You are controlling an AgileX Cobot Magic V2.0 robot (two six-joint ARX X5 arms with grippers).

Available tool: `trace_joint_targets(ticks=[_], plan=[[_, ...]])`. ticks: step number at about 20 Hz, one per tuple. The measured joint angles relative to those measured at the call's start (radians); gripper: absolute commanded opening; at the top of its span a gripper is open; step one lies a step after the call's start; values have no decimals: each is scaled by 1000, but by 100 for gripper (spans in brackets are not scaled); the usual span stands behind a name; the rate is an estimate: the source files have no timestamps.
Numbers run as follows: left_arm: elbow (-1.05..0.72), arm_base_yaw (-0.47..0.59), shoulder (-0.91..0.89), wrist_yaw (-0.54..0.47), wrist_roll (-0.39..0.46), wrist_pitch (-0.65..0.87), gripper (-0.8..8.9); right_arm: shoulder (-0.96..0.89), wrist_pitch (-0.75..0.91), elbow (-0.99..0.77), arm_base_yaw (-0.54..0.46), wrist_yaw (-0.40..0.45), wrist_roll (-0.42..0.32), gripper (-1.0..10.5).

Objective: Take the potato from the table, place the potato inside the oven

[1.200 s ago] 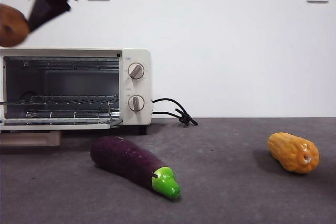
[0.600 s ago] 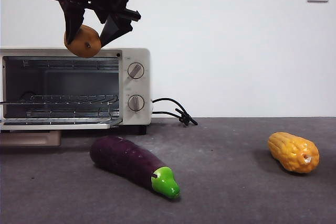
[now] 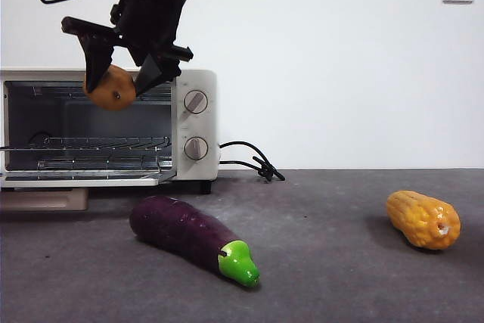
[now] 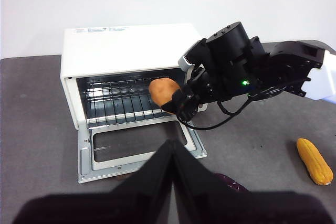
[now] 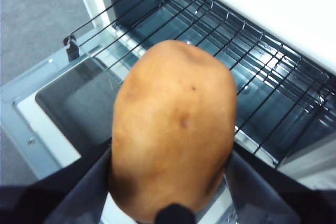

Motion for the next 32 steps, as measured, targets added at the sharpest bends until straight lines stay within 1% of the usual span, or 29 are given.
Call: trace_joint_targets(ticks=[6,10,13,15,18,23,24,27,28,29,30,31,32], plan=[[0,0,3,0,-3,0,-5,53,50,0,-34,-9,7,-8],[0,0,8,0,-6,0,-5,64,137,-2,-33,-10,30,-8],[0,0,26,0,-6,0,-5,73,171,-2,-33,-8,42,-8],[0,0,35,0,-6,0,-5,100,187,-2,-33,0,56,-8],[0,0,35,0,-6,0,-5,126,205,-2,-33,9,50,-8],[0,0,34,0,-6,0,-5,139,238,-2,-27,43,63,10],[0,0,34,0,-6,0,-5,139,247,-2,-27,56,64,52],[0,0,34,0,-6,0,-5,141,256,-2,-29,58,63,209],[0,0,34,0,-6,0,-5,142,256,-2,-29,59,63,287],[0,0,34,0,-6,0,-5,144,259,-2,-29,62,59,413],[0,0,34,0,-6,0,-5,146,262,-2,-29,77,56,587],[0,0,34,0,-5,0,-5,148,268,-2,-27,103,52,679],[0,0,34,-1,-5,0,-5,150,275,-2,-26,132,50,692]])
